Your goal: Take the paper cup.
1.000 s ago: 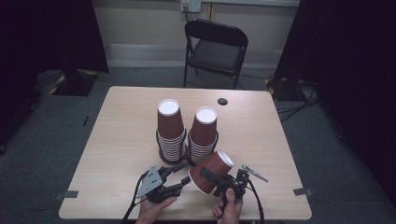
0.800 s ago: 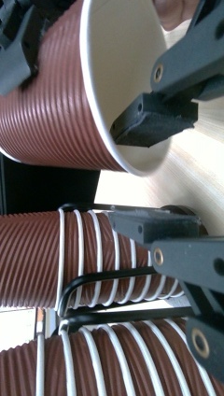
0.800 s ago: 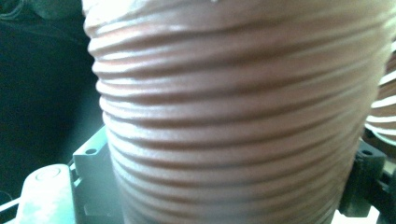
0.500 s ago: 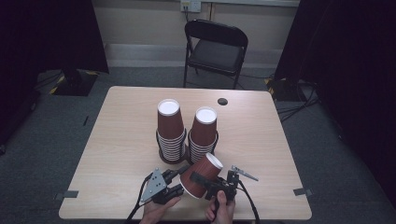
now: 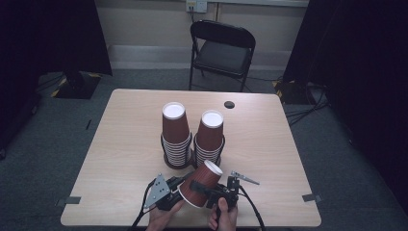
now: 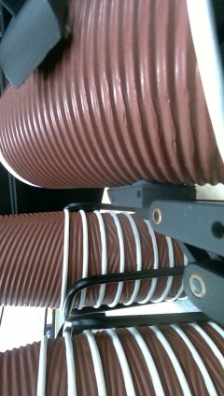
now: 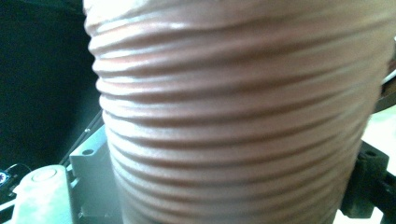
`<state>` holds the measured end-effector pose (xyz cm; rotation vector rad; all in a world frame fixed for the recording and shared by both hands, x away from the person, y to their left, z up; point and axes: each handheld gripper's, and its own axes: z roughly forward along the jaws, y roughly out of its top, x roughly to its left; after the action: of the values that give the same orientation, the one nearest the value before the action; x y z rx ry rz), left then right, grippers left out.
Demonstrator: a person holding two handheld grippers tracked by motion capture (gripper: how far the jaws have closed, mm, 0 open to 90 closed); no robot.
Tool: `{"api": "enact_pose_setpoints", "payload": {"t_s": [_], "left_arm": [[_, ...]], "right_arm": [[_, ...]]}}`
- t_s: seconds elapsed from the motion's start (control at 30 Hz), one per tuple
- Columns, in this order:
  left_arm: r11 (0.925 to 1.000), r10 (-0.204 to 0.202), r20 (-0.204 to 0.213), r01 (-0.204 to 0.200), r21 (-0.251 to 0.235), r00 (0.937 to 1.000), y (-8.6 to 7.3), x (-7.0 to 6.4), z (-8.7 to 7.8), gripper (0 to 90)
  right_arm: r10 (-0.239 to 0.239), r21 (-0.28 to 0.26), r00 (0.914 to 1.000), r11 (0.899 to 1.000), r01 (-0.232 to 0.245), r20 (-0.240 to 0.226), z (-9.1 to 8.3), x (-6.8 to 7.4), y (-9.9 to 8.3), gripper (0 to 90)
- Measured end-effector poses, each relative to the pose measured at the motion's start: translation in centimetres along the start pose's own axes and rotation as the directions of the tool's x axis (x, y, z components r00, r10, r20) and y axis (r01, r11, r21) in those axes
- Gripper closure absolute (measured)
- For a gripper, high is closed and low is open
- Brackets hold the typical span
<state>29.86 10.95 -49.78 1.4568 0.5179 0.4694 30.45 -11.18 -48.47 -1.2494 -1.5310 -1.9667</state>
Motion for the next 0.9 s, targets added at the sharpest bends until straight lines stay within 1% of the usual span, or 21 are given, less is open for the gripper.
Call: {"api": "enact_pose_setpoints", "payload": {"t_s": [0.03,0.13,0.2,0.3,0.4,0.5,0.63,0.67,0.73,0.8,0.9], "left_arm": [[1.0,-0.001,0.001,0.001,0.006,1.0,0.0,0.0,0.0,81.2],[0.9996,-0.022,0.0,0.022,0.017,0.9998,0.0,0.3,0.0,82.9],[0.9991,-0.039,0.009,0.039,0.02,0.9992,0.0,0.3,0.0,83.7],[0.9976,-0.066,0.046,0.065,0.024,0.9968,-0.1,0.4,0.0,84.6],[0.9969,-0.075,0.056,0.074,0.027,0.9956,0.0,0.4,0.0,85.3],[0.9957,-0.089,0.063,0.087,0.033,0.9941,0.0,0.4,-0.1,85.5],[0.9949,-0.095,0.067,0.093,0.039,0.9932,0.1,0.5,-0.3,85.8],[0.9943,-0.097,0.081,0.093,0.051,0.992,0.2,0.5,-0.2,85.9],[0.9946,-0.08,0.069,0.075,0.071,0.9944,0.3,0.3,-0.3,85.9],[0.9942,-0.078,0.073,0.072,0.08,0.9943,0.5,0.1,-0.4,86.0],[0.9931,-0.057,0.071,0.049,0.106,0.9959,0.8,0.2,-0.6,86.0]], "right_arm": [[-0.004,-0.001,1.0,1.0,0.004,0.002,0.0,0.0,0.0,12.7],[-0.003,0.002,0.9999,1.0,0.003,0.016,0.1,-0.1,0.0,11.6],[-0.01,-0.001,0.9997,1.0,0.01,0.022,0.0,-0.1,0.1,11.4],[-0.018,-0.017,0.9996,1.0,0.019,0.023,-0.1,-0.1,0.2,11.1],[-0.017,-0.041,0.9991,0.999,0.018,0.04,-0.3,0.0,0.5,11.4],[-0.028,-0.06,0.9984,0.998,0.031,0.049,-0.5,0.2,0.7,11.9],[-0.039,-0.079,0.9975,0.996,0.044,0.058,-0.8,0.2,1.0,11.8],[-0.044,-0.082,0.9972,0.995,0.049,0.061,-0.9,0.2,1.1,11.5],[-0.056,-0.087,0.9954,0.994,0.063,0.077,-1.1,0.2,1.3,11.6],[-0.059,-0.096,0.9949,0.993,0.067,0.082,-1.3,0.2,1.5,11.3],[-0.068,-0.107,0.9936,0.991,0.078,0.09,-1.4,0.1,1.8,11.5]]}}
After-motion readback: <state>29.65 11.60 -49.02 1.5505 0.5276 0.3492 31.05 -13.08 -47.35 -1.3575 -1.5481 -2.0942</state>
